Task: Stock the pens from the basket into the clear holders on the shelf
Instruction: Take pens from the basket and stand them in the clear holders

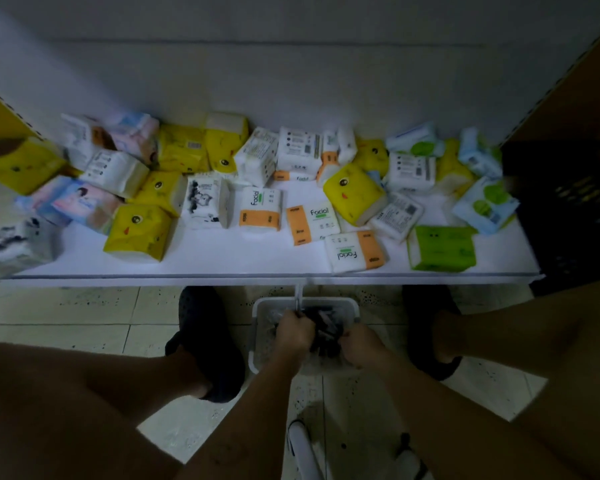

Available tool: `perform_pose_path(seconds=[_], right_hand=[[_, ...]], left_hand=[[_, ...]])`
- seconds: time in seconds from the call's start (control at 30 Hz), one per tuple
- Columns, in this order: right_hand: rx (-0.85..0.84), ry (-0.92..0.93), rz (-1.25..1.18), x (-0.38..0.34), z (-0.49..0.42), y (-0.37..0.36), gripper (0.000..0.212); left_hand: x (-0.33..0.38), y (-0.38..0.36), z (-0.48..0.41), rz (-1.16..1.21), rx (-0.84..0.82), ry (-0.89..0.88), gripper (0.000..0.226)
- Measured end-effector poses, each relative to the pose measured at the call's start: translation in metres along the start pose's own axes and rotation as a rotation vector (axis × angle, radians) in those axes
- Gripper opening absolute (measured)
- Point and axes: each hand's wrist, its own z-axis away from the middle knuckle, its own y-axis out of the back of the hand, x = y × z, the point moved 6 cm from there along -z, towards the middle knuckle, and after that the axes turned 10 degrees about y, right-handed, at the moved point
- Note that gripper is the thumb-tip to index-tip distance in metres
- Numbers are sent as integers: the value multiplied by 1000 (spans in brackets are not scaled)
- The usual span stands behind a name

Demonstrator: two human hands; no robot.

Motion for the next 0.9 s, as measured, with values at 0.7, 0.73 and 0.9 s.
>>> perform_pose_path(seconds=[0.7, 0.73, 0.9], right_hand=[[539, 628, -474, -80, 114, 144, 23], [531, 643, -558, -83, 119, 149, 21], [580, 660, -788, -96, 149, 186, 15]], left_hand=[[133, -10, 125, 88, -6, -646, 29], [142, -9, 135, 85, 4, -702, 30], [182, -5, 173, 172, -14, -789, 25]])
